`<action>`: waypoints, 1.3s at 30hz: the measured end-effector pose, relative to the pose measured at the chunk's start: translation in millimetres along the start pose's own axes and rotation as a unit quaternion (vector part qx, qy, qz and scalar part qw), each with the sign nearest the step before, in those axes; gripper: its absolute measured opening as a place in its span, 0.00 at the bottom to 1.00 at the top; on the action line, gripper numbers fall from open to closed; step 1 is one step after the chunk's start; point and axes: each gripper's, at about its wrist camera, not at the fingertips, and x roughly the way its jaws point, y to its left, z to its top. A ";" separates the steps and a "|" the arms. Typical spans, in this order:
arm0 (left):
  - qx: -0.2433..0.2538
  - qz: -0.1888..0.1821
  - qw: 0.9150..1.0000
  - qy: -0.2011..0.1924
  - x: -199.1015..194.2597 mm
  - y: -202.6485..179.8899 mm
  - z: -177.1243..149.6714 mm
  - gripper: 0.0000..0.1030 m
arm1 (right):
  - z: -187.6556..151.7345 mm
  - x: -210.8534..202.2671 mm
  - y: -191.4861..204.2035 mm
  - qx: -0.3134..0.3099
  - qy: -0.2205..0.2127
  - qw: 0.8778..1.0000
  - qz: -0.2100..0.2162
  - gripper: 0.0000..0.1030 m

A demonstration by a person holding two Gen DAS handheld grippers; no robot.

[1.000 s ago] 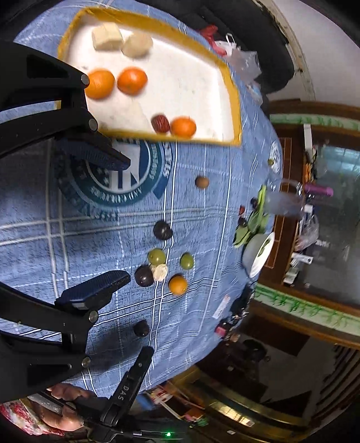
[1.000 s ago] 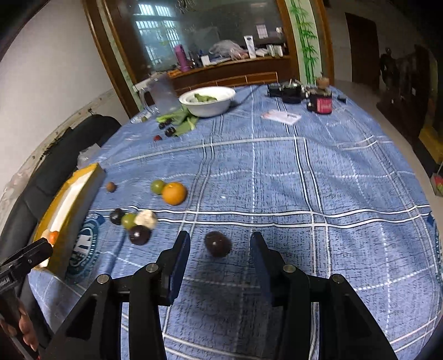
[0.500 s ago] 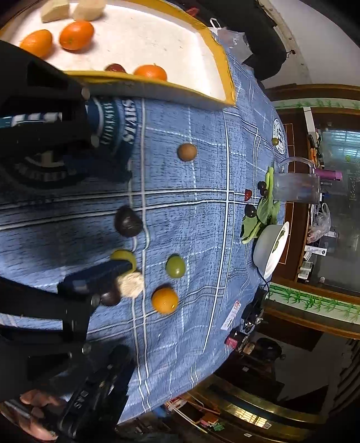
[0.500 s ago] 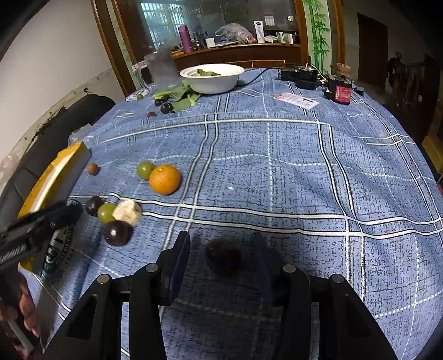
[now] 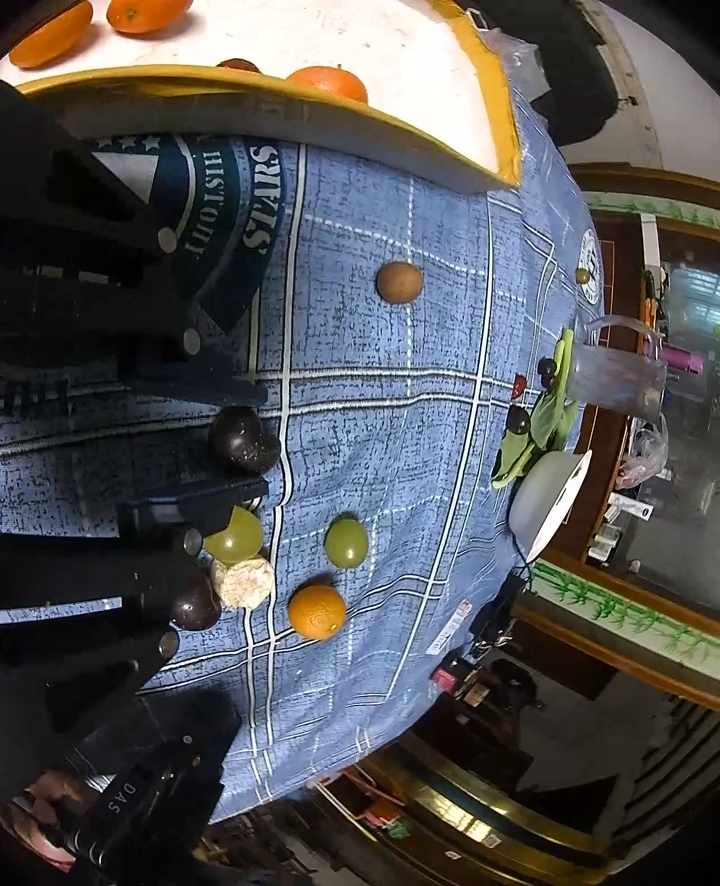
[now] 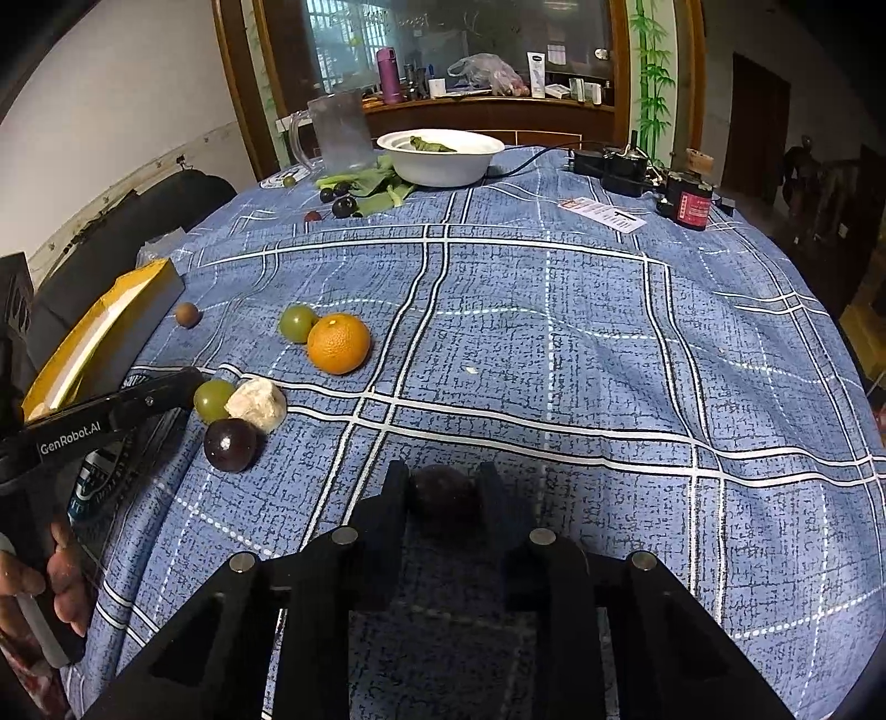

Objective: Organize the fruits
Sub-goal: 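Grasp a dark plum with the left tool while the right tool grasps another dark plum, then release the dark plum into the tray with the left tool while the right tool releases its plum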

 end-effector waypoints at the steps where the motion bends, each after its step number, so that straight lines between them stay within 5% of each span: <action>1: -0.001 -0.001 1.000 -0.001 -0.1 0.0 -0.2 0.23 | -0.3 -0.3 -1.0 0.003 0.000 1.000 0.002 0.24; 13: -0.007 -0.006 0.999 -0.040 -22.8 -0.1 -2.8 0.23 | -5.0 -18.4 4.7 0.016 -0.030 0.999 0.007 0.24; 19: -0.021 -0.038 0.996 -0.075 -86.4 7.0 -15.9 0.23 | -5.4 -44.0 38.8 -0.021 -0.039 0.999 0.009 0.24; 25: -0.039 0.046 0.991 -0.122 -148.3 49.0 -17.0 0.23 | 12.2 -59.9 100.8 -0.058 -0.046 0.995 0.070 0.25; 29: -0.073 0.107 0.985 -0.116 -160.0 95.5 -22.8 0.23 | 19.2 -55.2 158.6 -0.086 -0.033 0.987 0.133 0.25; 39: -0.142 0.141 0.975 -0.092 -165.0 167.5 -47.4 0.23 | 13.2 -14.3 264.3 -0.138 0.022 0.967 0.213 0.25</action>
